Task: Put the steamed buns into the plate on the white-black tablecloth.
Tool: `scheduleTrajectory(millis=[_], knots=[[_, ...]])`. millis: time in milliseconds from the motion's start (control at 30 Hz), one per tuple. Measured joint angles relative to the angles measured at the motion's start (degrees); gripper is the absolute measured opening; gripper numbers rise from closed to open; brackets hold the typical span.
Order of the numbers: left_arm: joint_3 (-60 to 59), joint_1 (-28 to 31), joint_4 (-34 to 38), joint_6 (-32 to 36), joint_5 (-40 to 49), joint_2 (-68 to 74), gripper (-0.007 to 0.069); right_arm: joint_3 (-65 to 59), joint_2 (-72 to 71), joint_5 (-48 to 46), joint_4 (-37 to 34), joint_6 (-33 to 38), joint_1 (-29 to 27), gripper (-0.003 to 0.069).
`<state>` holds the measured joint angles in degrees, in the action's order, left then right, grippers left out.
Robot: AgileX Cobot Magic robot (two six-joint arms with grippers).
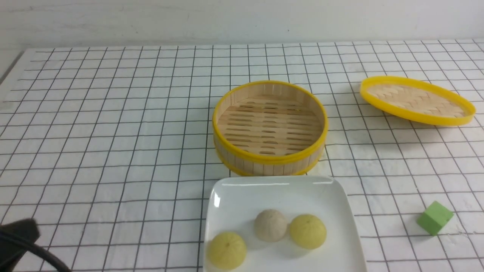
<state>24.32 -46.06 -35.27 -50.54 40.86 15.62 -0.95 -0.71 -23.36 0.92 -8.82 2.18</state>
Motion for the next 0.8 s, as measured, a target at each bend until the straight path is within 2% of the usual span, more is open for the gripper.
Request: scheduleTrajectory(millis=[33, 67, 100, 133, 233, 333, 467, 600, 633, 667, 700, 733, 767, 800], knots=[[-3.8, 0.0, -5.5, -4.3, -10.9, -0.1, 0.0003, 0.0, 0.0, 0.0, 0.0, 0.0, 0.0, 0.0065], [-5.5, 0.0, -8.7, -6.6, -16.5, 0.0, 0.0004, 0.0, 0.0, 0.0, 0.0, 0.0, 0.0, 0.0067], [-5.8, 0.0, -9.3, -7.5, -18.6, 0.1, 0.0005, 0.0, 0.0, 0.0, 0.0, 0.0, 0.0, 0.0067], [-7.5, 0.0, -13.9, -9.7, -24.5, 0.3, 0.0008, 0.0, 0.0, 0.0, 0.0, 0.0, 0.0, 0.0069], [-10.5, 0.0, -22.6, -12.8, -34.4, 0.7, 0.0013, 0.0, 0.0, 0.0, 0.0, 0.0, 0.0, 0.0074], [-12.7, 0.0, -30.4, -15.8, -38.8, 0.9, 0.0016, 0.0, 0.0, 0.0, 0.0, 0.0, 0.0, 0.0080], [-13.5, 0.0, -32.6, -21.7, -39.8, 1.0, 0.0020, 0.0, 0.0, 0.0, 0.0, 0.0, 0.0, 0.0085], [-14.0, 0.0, -31.0, -24.3, -38.2, 1.0, 0.0021, 0.0, 0.0, 0.0, 0.0, 0.0, 0.0, 0.0090], [-14.1, 0.1, -25.8, -22.3, -35.2, 1.0, 0.0023, 0.0, 0.0, 0.0, 0.0, 0.0, 0.0, 0.0092], [-14.1, 0.1, -25.0, -21.9, -33.9, 1.0, 0.0023, 0.0, 0.0, 0.0, 0.0, 0.0, 0.0, 0.0092], [-14.1, 1.2, -16.4, -15.5, -27.2, 1.0, 0.0025, 0.0, 0.0, 0.0, 0.0, 0.0, 0.0, 0.0096], [-14.1, 2.1, -12.3, -11.9, -22.6, 1.0, 0.0027, 0.0, 0.0, 0.0, 0.0, 0.0, 0.0, 0.0097], [-14.1, 2.4, -10.3, -11.0, -21.6, 1.0, 0.0027, 0.0, 0.0, 0.0, 0.0, 0.0, 0.0, 0.0097], [-14.1, 5.1, -3.5, -4.4, -16.0, 0.9, 0.0029, 0.0, 0.0, 0.0, 0.0, 0.0, 0.0, 0.0098]])
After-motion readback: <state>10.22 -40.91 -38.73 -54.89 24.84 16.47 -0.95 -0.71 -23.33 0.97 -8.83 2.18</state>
